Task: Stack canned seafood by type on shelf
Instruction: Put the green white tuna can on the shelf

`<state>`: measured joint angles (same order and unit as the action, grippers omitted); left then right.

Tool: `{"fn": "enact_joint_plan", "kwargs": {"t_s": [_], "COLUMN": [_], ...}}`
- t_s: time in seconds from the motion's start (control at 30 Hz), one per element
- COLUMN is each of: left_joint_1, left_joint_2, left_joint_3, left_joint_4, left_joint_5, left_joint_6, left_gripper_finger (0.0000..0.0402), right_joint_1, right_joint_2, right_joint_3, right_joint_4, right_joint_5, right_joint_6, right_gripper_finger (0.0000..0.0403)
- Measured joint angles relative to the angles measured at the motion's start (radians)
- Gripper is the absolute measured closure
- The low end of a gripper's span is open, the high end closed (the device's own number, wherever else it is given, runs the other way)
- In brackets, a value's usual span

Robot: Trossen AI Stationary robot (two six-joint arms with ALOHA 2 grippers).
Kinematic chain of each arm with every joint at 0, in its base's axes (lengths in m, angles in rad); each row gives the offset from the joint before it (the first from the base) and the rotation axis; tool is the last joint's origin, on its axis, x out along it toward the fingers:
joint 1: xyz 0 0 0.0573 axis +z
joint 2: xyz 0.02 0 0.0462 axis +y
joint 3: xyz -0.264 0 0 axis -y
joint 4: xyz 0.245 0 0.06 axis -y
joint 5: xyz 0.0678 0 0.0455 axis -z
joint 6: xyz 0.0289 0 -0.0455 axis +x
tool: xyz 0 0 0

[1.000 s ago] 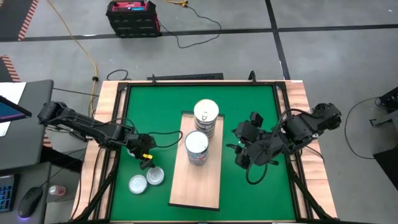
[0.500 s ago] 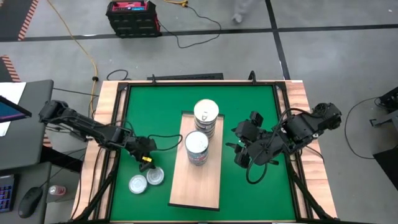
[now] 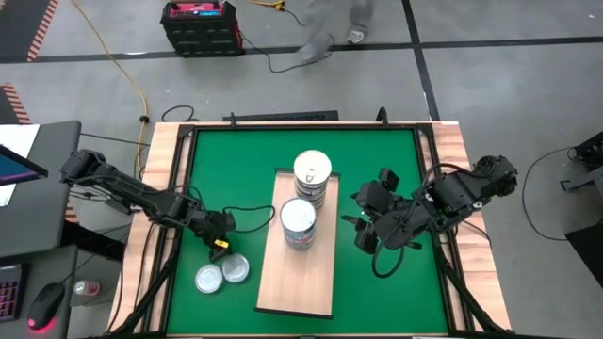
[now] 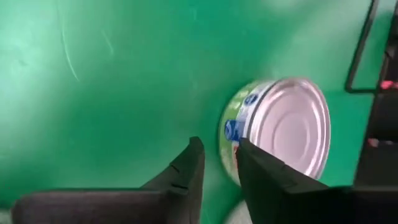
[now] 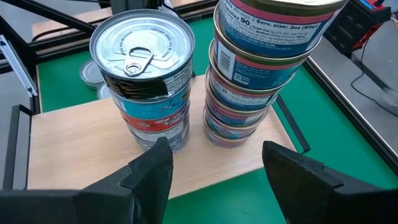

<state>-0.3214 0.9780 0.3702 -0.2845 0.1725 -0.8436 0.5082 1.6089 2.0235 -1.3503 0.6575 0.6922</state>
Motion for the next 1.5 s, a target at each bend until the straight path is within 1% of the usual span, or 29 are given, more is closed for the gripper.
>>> {"fn": "enact_joint_plan", "kwargs": {"t_s": [0.1, 0.17, 0.23, 0.3, 0.4, 0.53, 0.73, 0.83, 0.9, 0.97, 1.03, 1.13, 1.23, 1.27, 1.37, 1.5], "left_joint_1": [0.0, 0.0, 0.0, -0.002, -0.011, -0.039, -0.059, -0.059, -0.059, -0.059, -0.058, -0.048, -0.032, -0.025, -0.001, 0.041], "left_joint_2": [-0.036, -0.069, -0.102, -0.129, -0.136, -0.07, 0.04, 0.078, 0.097, 0.114, 0.124, 0.124, 0.11, 0.105, 0.087, 0.059], "left_joint_3": [0.0, 0.0, 0.0, 0.0, 0.0, 0.001, 0.001, 0.001, 0.002, 0.003, 0.004, 0.006, 0.005, 0.005, 0.004, 0.004], "left_joint_4": [-0.026, -0.038, -0.054, -0.04, 0.029, 0.093, 0.095, 0.095, 0.101, 0.102, 0.099, 0.083, 0.068, 0.068, 0.022, -0.047], "left_joint_5": [0.036, 0.034, 0.01, -0.019, -0.016, -0.013, -0.041, -0.041, -0.042, -0.041, -0.039, -0.043, -0.043, -0.034, 0.002, 0.018], "left_joint_6": [-0.033, -0.039, -0.048, -0.052, -0.028, -0.046, -0.057, -0.038, -0.037, -0.037, -0.051, -0.111, -0.167, -0.18, -0.199, -0.218], "left_gripper_finger": [0.0326, 0.0328, 0.0327, 0.0324, 0.0316, 0.0287, 0.0228, 0.0219, 0.0226, 0.0245, 0.0275, 0.033, 0.0384, 0.0392, 0.0397, 0.0401], "right_joint_1": [0.0, 0.0, 0.0, 0.0, 0.0, 0.0, 0.001, 0.001, 0.0, -0.004, -0.007, -0.015, -0.027, -0.027, -0.02, 0.0], "right_joint_2": [0.0, 0.0, 0.0, 0.0, 0.0, 0.0, 0.0, 0.0, 0.0, 0.0, -0.001, -0.001, -0.004, -0.008, -0.039, -0.088], "right_joint_3": [0.0, 0.0, 0.0, 0.0, 0.0, 0.0, 0.0, 0.0, 0.0, 0.0, 0.0, 0.0, 0.0, 0.0, 0.0, 0.0], "right_joint_4": [0.0, -0.001, -0.001, -0.001, -0.001, -0.002, -0.003, -0.003, -0.003, -0.003, -0.003, -0.004, -0.038, -0.059, -0.093, -0.114], "right_joint_5": [0.0, -0.001, -0.003, -0.004, -0.004, -0.005, -0.005, -0.006, -0.007, -0.008, -0.021, -0.054, -0.128, -0.14, -0.148, -0.132], "right_joint_6": [0.004, 0.008, 0.008, 0.008, 0.008, 0.009, 0.016, 0.016, 0.016, 0.016, 0.018, 0.018, 0.011, 0.011, 0.011, 0.01], "right_gripper_finger": [0.0127, 0.0127, 0.0127, 0.0127, 0.0127, 0.0127, 0.0127, 0.0127, 0.0127, 0.0127, 0.0127, 0.0127, 0.0127, 0.0127, 0.0127, 0.0127]}}
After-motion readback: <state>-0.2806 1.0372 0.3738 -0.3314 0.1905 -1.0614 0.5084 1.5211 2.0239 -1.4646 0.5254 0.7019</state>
